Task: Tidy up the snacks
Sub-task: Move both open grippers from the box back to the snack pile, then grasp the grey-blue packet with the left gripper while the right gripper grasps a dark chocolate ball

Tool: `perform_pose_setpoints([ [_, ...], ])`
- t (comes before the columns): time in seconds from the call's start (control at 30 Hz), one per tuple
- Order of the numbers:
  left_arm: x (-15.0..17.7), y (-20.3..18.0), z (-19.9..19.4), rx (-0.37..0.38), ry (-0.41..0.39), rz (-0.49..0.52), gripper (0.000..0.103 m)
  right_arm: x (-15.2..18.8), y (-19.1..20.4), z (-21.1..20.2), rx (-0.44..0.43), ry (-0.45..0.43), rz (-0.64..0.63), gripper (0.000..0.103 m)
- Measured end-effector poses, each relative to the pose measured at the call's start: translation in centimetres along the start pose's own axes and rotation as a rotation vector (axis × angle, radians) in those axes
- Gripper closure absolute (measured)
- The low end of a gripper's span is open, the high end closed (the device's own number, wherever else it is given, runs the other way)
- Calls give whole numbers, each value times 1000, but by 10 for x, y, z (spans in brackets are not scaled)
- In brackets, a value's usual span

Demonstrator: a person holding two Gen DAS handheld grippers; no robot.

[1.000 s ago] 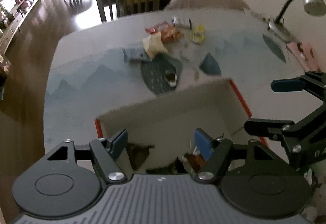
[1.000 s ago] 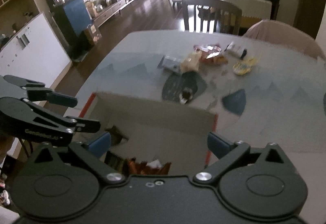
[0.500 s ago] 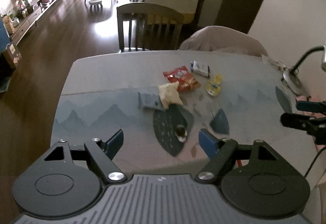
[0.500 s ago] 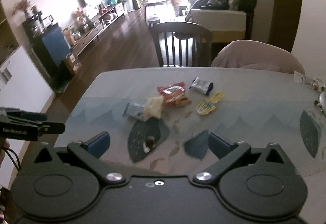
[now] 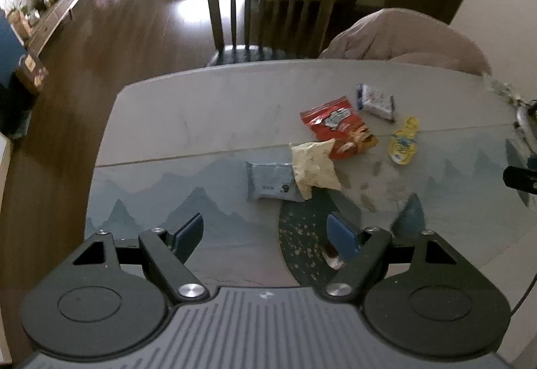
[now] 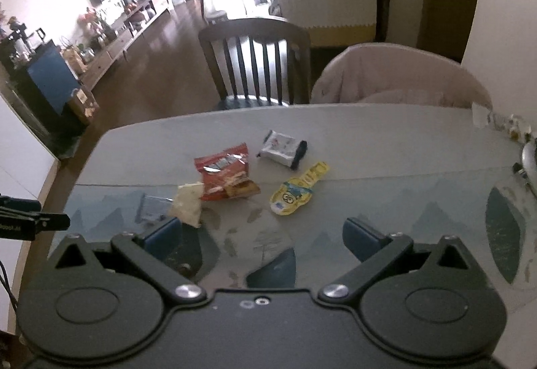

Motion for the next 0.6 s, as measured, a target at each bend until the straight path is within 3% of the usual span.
perform_pose_setpoints([
  [0.33, -21, 5, 88, -4, 133, -17, 22, -11, -13, 85, 21, 109, -9, 5],
  [0.6, -27, 13, 142, 35, 208, -11, 22, 36, 47, 132, -99, 305, -140, 9],
])
Point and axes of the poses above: each gripper's, at about its wrist camera, not at the fingertips, and z roughly the way its jaws point, y to its left, x to its underside, the point moved 6 cm from there along z, roughly the way its jaws point, and after that the axes turned 7 degrees about z, right-handed, at the moved point
